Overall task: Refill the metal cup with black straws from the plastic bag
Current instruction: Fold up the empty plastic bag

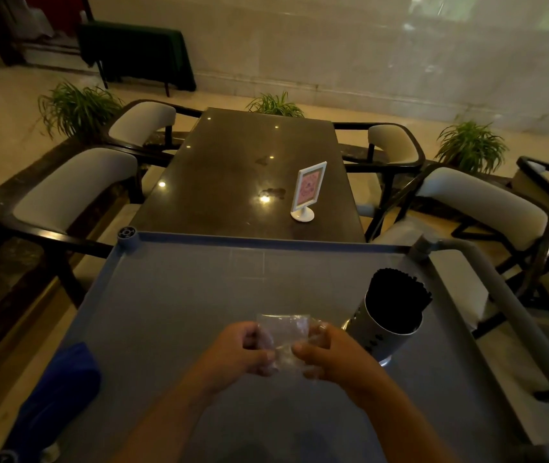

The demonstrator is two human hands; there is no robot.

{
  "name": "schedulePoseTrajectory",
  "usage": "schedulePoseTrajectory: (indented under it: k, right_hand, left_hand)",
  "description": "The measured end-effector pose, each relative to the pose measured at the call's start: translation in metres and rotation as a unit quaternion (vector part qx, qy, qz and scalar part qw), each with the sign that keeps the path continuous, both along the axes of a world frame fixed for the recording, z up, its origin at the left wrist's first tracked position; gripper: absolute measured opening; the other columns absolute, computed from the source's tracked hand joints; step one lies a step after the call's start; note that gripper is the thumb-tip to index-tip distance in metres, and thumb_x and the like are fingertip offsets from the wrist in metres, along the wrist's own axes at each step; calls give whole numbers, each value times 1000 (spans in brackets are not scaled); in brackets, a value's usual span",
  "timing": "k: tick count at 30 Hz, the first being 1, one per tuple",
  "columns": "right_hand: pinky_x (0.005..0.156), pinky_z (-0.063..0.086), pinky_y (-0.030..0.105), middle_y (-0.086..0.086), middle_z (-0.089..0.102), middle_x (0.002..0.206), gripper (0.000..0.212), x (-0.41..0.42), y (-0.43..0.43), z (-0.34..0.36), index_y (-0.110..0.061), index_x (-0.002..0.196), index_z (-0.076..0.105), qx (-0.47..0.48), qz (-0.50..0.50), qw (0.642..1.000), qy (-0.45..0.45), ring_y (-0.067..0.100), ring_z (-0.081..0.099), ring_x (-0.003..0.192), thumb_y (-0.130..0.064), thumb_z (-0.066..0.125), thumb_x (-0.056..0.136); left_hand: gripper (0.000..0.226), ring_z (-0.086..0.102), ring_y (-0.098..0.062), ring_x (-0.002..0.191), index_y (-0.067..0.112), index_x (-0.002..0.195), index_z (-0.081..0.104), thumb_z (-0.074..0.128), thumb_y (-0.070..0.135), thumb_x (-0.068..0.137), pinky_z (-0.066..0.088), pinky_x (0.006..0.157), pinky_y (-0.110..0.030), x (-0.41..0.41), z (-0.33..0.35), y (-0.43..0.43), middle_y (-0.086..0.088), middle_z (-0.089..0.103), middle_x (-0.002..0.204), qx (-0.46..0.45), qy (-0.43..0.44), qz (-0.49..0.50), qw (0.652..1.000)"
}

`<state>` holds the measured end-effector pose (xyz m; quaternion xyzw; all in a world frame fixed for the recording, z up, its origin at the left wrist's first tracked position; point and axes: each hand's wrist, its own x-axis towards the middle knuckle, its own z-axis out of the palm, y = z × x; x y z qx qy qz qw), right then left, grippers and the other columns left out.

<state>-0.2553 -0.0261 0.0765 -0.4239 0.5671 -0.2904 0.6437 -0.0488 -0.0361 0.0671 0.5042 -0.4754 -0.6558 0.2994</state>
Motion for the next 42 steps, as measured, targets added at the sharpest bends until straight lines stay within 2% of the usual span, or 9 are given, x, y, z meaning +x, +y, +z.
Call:
schedulePoseTrajectory:
  k: [6, 12, 17, 23, 27, 31, 35, 38, 42]
  right_hand:
    - [60, 56, 31, 8, 70, 70, 15, -4, 5, 1, -9, 90, 71, 5, -19, 1000, 12, 21, 67, 62, 2, 69, 81]
    - [60, 56, 29, 13, 70, 75, 13, -1, 5, -2, 4, 93, 70, -6, -55, 998, 38, 20, 67, 62, 6, 67, 81]
    - [56, 54, 28, 10, 67, 75, 17, 12, -2, -10, 4, 100, 66, 9, -57, 998, 0, 19, 62, 63, 1, 68, 84]
    - [55, 54, 30, 7, 71, 72, 10, 48, -11, -26, -3, 90, 69, 14, 24, 999, -24, 17, 68, 61, 2, 70, 81]
    - [51, 52, 28, 10, 69, 70, 11, 93, 5, -35, -5, 83, 66, 26, 180, 983, -36, 17, 64, 56, 5, 66, 83]
    - [65, 59, 34, 10, 71, 79, 10, 139, 47, -38, 0, 94, 65, 42, 336, 941, -23, 20, 70, 67, 2, 66, 84]
    - [70, 58, 39, 14, 68, 79, 5, 183, 95, -43, 0, 88, 62, 51, 436, 898, -19, 24, 67, 71, 2, 66, 85]
    - [60, 58, 29, 6, 71, 75, 8, 216, 132, -50, -9, 83, 65, 39, 509, 860, -1, 14, 69, 62, -2, 69, 85]
    - [52, 53, 20, 5, 70, 74, 11, 251, 174, -62, -9, 80, 65, 37, 535, 844, 10, 10, 70, 58, 0, 70, 83]
  left_hand:
    - [24, 65, -17, 58, 3, 82, 64, 63, -20, 80, 56, 56, -30, -7, -12, -9, -6, 67, 68, 14, 12, -29, 999]
    - [33, 67, -16, 57, -5, 104, 68, 61, -22, 77, 54, 51, -27, -10, -13, -17, -9, 73, 76, 1, -3, -45, 999]
    - [24, 70, -18, 64, 15, 90, 71, 70, -2, 73, 57, 59, -32, 14, -9, -11, -3, 73, 76, 25, 33, -46, 998]
    - [42, 75, -17, 78, 30, 106, 66, 67, -3, 80, 59, 64, -28, 45, -11, 34, 0, 73, 100, 77, -35, 93, 992]
    - [20, 76, -20, 78, 21, 105, 67, 65, 7, 91, 62, 66, -35, 64, -15, 106, -6, 75, 98, 124, -11, 308, 943]
    - [18, 72, -24, 85, 5, 111, 68, 62, 6, 94, 59, 72, -36, 77, -21, 198, -13, 74, 100, 130, -37, 470, 872]
    - [16, 74, -22, 84, 2, 108, 68, 62, 2, 93, 60, 69, -32, 84, -25, 277, -12, 76, 97, 122, -6, 579, 806]
    - [17, 76, -18, 80, 10, 105, 68, 64, 1, 91, 59, 62, -28, 92, -28, 331, -4, 78, 91, 115, 10, 646, 755]
    - [19, 74, -24, 83, 12, 105, 64, 63, -1, 91, 58, 63, -33, 105, -43, 380, -11, 72, 100, 128, 23, 693, 709]
